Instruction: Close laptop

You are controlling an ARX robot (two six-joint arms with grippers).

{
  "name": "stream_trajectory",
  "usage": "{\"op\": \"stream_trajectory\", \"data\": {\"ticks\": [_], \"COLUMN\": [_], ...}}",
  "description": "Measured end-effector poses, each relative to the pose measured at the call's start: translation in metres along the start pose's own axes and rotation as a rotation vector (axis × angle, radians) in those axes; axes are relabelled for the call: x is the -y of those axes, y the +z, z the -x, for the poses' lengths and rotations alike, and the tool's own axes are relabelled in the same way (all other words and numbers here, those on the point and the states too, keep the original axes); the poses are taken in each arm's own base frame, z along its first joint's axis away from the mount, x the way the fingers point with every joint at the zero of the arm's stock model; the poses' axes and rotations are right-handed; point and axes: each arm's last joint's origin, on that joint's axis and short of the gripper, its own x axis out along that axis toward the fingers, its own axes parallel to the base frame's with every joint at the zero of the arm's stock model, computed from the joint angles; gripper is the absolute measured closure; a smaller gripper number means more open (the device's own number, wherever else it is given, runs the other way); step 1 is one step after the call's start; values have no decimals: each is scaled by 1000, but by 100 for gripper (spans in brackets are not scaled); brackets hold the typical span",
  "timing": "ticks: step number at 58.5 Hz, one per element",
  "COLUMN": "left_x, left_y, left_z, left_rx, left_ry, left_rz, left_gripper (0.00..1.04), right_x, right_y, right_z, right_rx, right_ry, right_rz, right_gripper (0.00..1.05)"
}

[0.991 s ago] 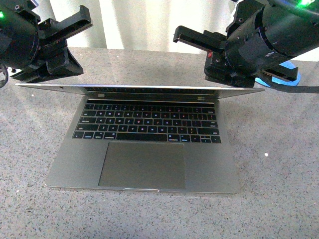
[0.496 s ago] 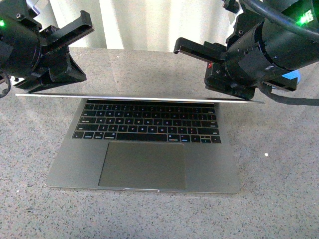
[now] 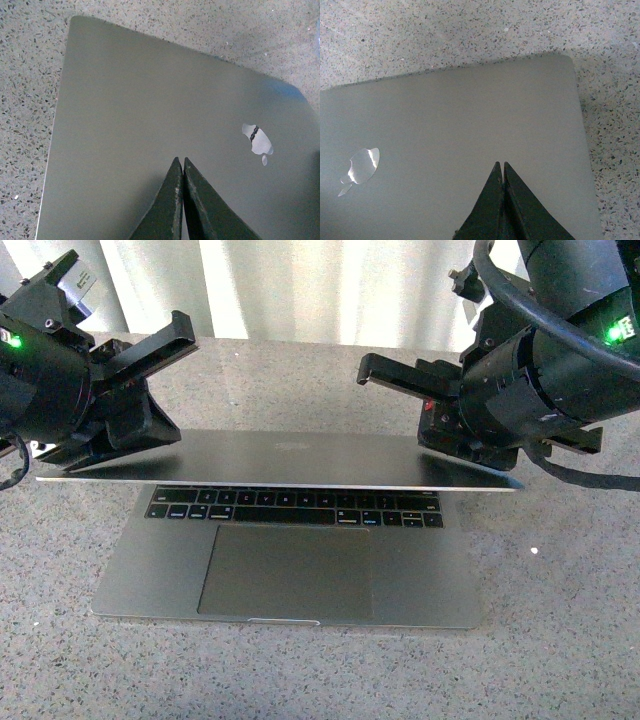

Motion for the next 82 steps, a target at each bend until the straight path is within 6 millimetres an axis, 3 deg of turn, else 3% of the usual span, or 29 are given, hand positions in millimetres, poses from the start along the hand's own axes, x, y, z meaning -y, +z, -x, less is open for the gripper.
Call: {"op": "stream_trajectory", "data": {"ticks": [82], "left_x": [-20], "left_y": [-27], "left_z": [-8], "left_rx": [-36], "left_ry": [7], "left_rz": [80], "left_gripper": [101], "right_x": [12], "right_y": [-18], "right_z": [-9], "right_rx": [-35], "right_ry": [-31], "right_rz": [-7], "right_gripper": [104]}}
